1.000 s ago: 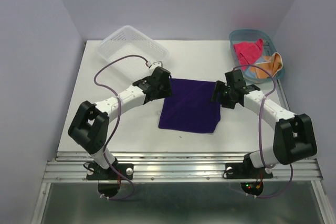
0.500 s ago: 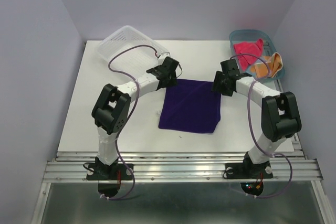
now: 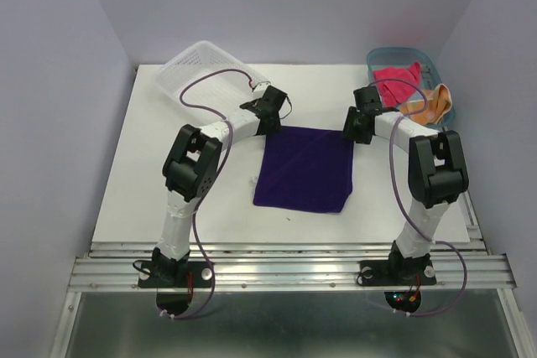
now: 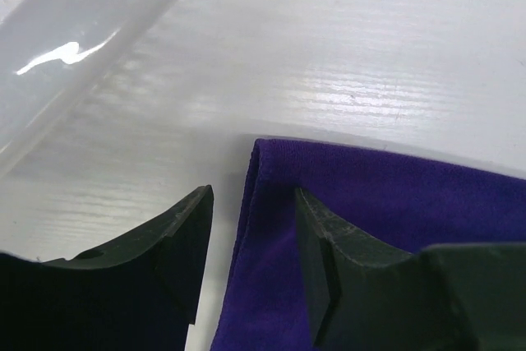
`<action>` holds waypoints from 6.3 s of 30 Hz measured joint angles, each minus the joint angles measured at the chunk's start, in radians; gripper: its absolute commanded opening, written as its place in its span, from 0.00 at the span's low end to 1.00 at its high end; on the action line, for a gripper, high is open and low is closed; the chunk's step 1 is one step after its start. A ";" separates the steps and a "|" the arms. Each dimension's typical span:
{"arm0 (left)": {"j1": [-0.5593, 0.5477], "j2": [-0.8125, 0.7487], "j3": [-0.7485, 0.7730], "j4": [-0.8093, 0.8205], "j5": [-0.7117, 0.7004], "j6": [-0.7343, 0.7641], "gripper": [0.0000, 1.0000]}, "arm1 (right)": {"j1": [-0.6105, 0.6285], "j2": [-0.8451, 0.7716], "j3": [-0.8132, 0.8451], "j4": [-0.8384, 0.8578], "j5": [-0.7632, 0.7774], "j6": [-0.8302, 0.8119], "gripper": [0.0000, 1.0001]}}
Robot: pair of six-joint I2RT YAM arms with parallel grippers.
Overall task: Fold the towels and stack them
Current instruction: Fold the towel, then neatly place the folded towel into the bin
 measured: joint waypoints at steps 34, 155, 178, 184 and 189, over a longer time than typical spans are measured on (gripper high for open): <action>0.013 -0.022 0.005 0.093 0.052 0.070 0.00 | -0.033 0.047 0.055 0.122 -0.117 -0.293 0.01; -0.097 -0.809 -0.935 0.243 0.187 -0.183 0.98 | 0.117 -1.014 -0.708 -0.040 -0.456 0.083 1.00; -0.201 -0.418 -0.675 0.212 0.132 -0.077 0.00 | 0.117 -0.934 -0.708 -0.063 -0.415 0.035 1.00; -0.238 -0.383 -0.573 0.127 0.006 0.070 0.00 | 0.117 -0.948 -0.708 -0.064 -0.409 0.030 1.00; -0.242 -0.357 -0.463 0.093 -0.130 0.260 0.00 | 0.117 -0.962 -0.708 -0.064 -0.404 0.030 1.00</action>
